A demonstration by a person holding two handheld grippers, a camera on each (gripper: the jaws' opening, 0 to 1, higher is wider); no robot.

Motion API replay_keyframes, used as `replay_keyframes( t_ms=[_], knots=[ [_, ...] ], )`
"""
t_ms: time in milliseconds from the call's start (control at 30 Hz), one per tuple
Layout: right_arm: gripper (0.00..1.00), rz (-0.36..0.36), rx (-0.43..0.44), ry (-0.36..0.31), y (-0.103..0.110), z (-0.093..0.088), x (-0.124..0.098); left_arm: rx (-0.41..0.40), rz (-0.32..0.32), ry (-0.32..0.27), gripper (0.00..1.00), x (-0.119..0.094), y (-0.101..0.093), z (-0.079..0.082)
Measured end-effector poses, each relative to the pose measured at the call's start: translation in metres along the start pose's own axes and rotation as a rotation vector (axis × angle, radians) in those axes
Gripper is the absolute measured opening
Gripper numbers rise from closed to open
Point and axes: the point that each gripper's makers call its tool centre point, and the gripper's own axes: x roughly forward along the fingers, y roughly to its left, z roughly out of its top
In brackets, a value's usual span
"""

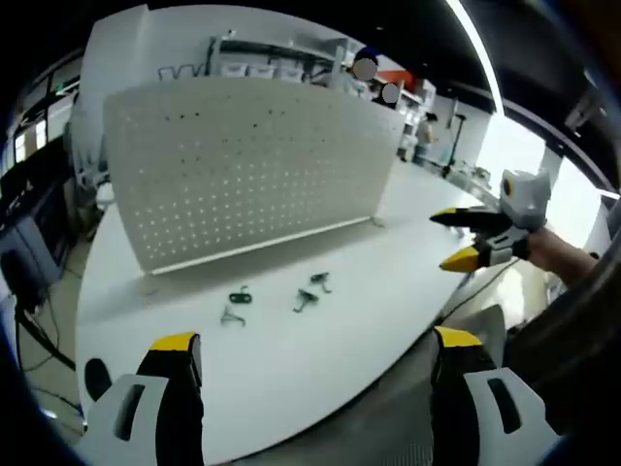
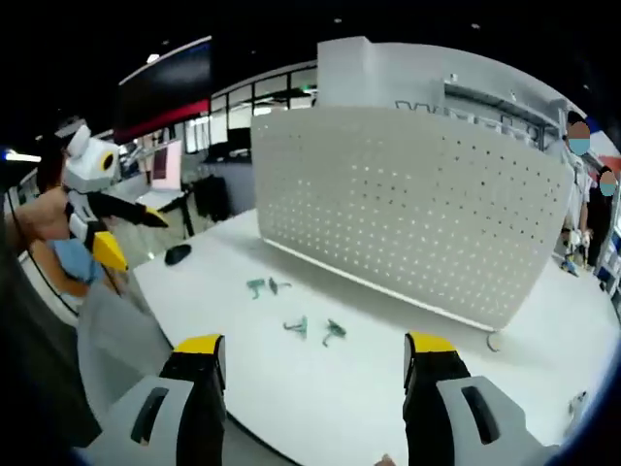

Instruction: Insert the hook assembly into the mounting plate slot until the hook locks in place.

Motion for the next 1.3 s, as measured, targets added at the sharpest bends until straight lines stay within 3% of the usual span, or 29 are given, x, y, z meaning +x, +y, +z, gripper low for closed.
replay_keyframes(
  t_ms=[233, 1300],
  knots=[
    [0.73, 0.011, 0.039, -0.007, 0.001, 0.001, 0.000, -0.009, 0.001, -0.007, 1.00, -0.001, 0.000, 0.000],
    [0.70, 0.014, 0.059, 0.012, 0.002, -0.003, 0.001, -0.001, 0.001, 0.023, 0.99, 0.003, 0.001, -0.010]
  ],
)
